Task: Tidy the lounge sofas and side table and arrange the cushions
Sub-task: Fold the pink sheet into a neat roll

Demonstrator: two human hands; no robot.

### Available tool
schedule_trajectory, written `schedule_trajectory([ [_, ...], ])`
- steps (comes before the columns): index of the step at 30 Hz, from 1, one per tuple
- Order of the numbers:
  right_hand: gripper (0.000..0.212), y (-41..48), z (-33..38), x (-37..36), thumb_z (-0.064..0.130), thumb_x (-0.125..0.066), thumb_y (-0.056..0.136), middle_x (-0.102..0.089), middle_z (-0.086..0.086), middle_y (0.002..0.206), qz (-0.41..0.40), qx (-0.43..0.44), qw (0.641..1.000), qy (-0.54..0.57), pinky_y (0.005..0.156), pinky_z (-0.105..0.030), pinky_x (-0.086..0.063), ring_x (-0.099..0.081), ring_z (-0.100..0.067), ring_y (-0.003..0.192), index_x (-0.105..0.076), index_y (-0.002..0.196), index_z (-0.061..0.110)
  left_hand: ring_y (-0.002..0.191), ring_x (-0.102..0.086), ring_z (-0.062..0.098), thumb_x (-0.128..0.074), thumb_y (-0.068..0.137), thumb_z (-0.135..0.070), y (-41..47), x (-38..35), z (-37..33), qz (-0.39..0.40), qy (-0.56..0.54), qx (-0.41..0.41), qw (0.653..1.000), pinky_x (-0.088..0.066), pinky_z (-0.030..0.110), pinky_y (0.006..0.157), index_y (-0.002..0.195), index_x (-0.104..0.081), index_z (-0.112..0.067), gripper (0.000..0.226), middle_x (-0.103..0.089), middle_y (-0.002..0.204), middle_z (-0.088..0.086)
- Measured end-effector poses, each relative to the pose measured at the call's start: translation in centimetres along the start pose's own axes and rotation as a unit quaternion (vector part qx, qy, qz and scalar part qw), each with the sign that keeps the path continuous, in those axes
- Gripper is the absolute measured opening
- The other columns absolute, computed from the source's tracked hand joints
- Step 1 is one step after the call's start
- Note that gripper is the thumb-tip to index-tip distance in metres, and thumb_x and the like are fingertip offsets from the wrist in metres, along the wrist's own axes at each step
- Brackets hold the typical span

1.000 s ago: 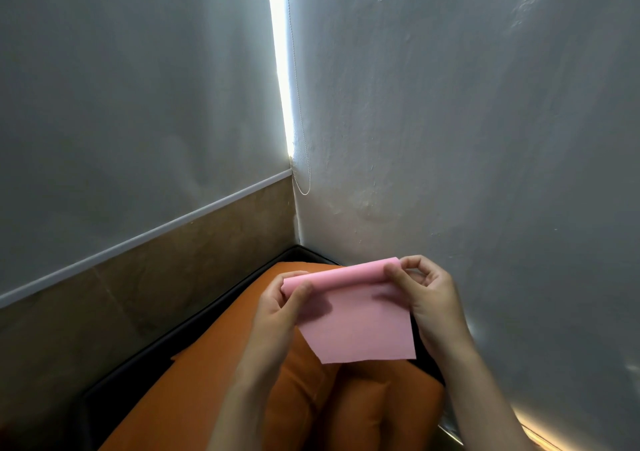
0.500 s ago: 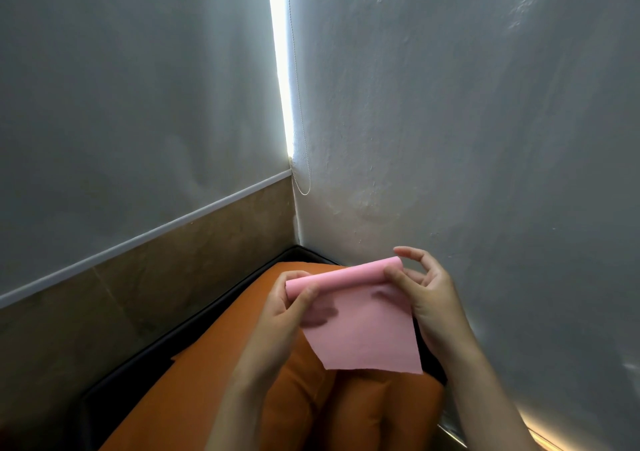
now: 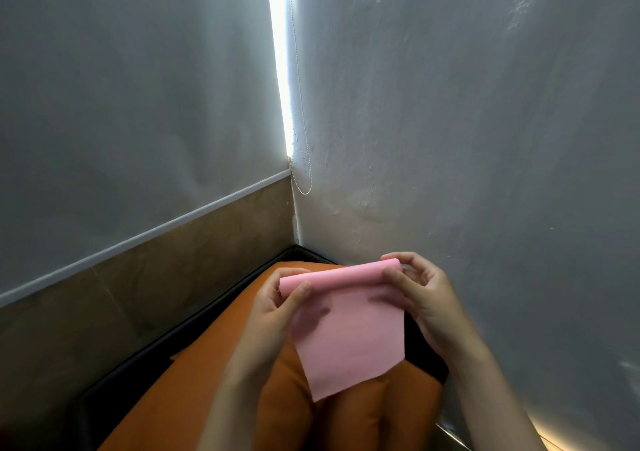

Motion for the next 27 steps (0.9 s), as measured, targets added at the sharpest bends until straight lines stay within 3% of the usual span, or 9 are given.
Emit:
schedule_trajectory([
  [4, 0.025, -0.3, 0.0, -1.3, 0.024, -0.071, 0.075, -0.071, -0.01, 0.081, 0.052, -0.025, 0.998, -0.025, 0.061, -0.032, -0.058, -0.069, -0.021, 0.072, -0.066, 0.095, 0.01, 0.084, -0.067, 0.016, -0.066, 0.08, -0.022, 0.1, 0.9, 0.2, -0.01, -0.012, -0.001, 1.0, -0.057, 0.03, 0.069, 0.107, -0.063, -0.011, 0.03, -0.07, 0.09, 0.002],
  [6, 0.022, -0.3, -0.2, -1.2, 0.021, -0.071, 0.077, -0.069, -0.016, 0.083, 0.056, -0.029, 0.998, -0.022, 0.069, -0.04, -0.059, -0.067, -0.026, 0.075, -0.068, 0.098, 0.013, 0.083, -0.065, 0.014, -0.066, 0.082, -0.013, 0.2, 1.0, 0.2, -0.01, -0.023, -0.005, 1.0, -0.056, 0.03, 0.072, 0.108, -0.062, -0.011, 0.027, -0.069, 0.088, -0.002],
  [9, 0.023, -0.4, -0.3, -1.1, 0.016, -0.069, 0.08, -0.07, -0.018, 0.087, 0.06, -0.026, 0.997, -0.031, 0.073, -0.04, -0.051, -0.064, -0.027, 0.077, -0.068, 0.103, 0.018, 0.08, -0.065, 0.01, -0.062, 0.086, 0.0, 0.3, 0.9, 0.3, -0.013, -0.039, 0.001, 0.999, -0.056, 0.026, 0.07, 0.108, -0.061, -0.014, 0.027, -0.068, 0.083, -0.009],
  [13, 0.025, -0.3, -0.3, -1.1, 0.012, -0.068, 0.079, -0.071, -0.021, 0.093, 0.067, -0.021, 0.997, -0.01, 0.074, -0.038, -0.052, -0.066, -0.029, 0.082, -0.067, 0.103, 0.017, 0.081, -0.066, 0.016, -0.071, 0.083, -0.022, 0.4, 0.9, 1.2, -0.01, -0.061, 0.046, 0.997, -0.056, 0.031, 0.069, 0.113, -0.06, -0.015, 0.033, -0.066, 0.093, 0.004],
  [17, 0.025, -0.3, -0.5, -1.0, 0.013, -0.072, 0.075, -0.07, -0.022, 0.097, 0.074, -0.023, 0.997, 0.003, 0.077, -0.039, -0.053, -0.065, -0.03, 0.086, -0.069, 0.099, 0.02, 0.077, -0.065, 0.013, -0.061, 0.079, -0.041, 0.1, 0.6, 2.4, -0.002, -0.016, 0.089, 0.996, -0.052, 0.026, 0.064, 0.109, -0.064, -0.011, 0.043, -0.065, 0.093, 0.007],
  [20, 0.031, -0.5, -0.7, -1.2, 0.018, -0.078, 0.069, -0.07, -0.019, 0.097, 0.094, -0.027, 0.995, -0.005, 0.079, -0.038, -0.055, -0.066, -0.029, 0.088, -0.069, 0.099, 0.02, 0.075, -0.063, 0.017, -0.066, 0.081, -0.033, 0.3, 1.1, 2.4, -0.021, 0.002, 0.076, 0.997, -0.05, 0.03, 0.063, 0.103, -0.066, -0.011, 0.032, -0.066, 0.092, 0.01],
  [24, 0.027, -0.2, -1.0, -1.0, 0.0, -0.072, 0.078, -0.069, -0.013, 0.092, 0.086, -0.038, 0.995, -0.031, 0.072, -0.035, -0.055, -0.065, -0.026, 0.082, -0.068, 0.09, 0.023, 0.075, -0.064, 0.018, -0.07, 0.08, -0.026, 0.5, 1.5, 1.8, -0.034, 0.016, 0.046, 0.998, -0.052, 0.03, 0.062, 0.103, -0.065, -0.016, 0.026, -0.065, 0.09, 0.008],
  [27, 0.029, -0.3, -0.9, -1.2, 0.011, -0.079, 0.073, -0.069, -0.009, 0.087, 0.08, -0.041, 0.996, -0.026, 0.068, -0.033, -0.053, -0.065, -0.023, 0.079, -0.065, 0.095, 0.025, 0.077, -0.066, 0.018, -0.071, 0.081, -0.022, 0.6, 1.5, 1.6, -0.043, 0.006, 0.039, 0.998, -0.055, 0.035, 0.069, 0.106, -0.064, -0.02, 0.027, -0.065, 0.092, 0.007],
])
Point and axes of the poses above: each hand's wrist, its own y-axis towards the middle knuckle, its own x-axis out of the back of the hand, z = x × y, the point moved 10 cm from there along y, towards the middle knuckle
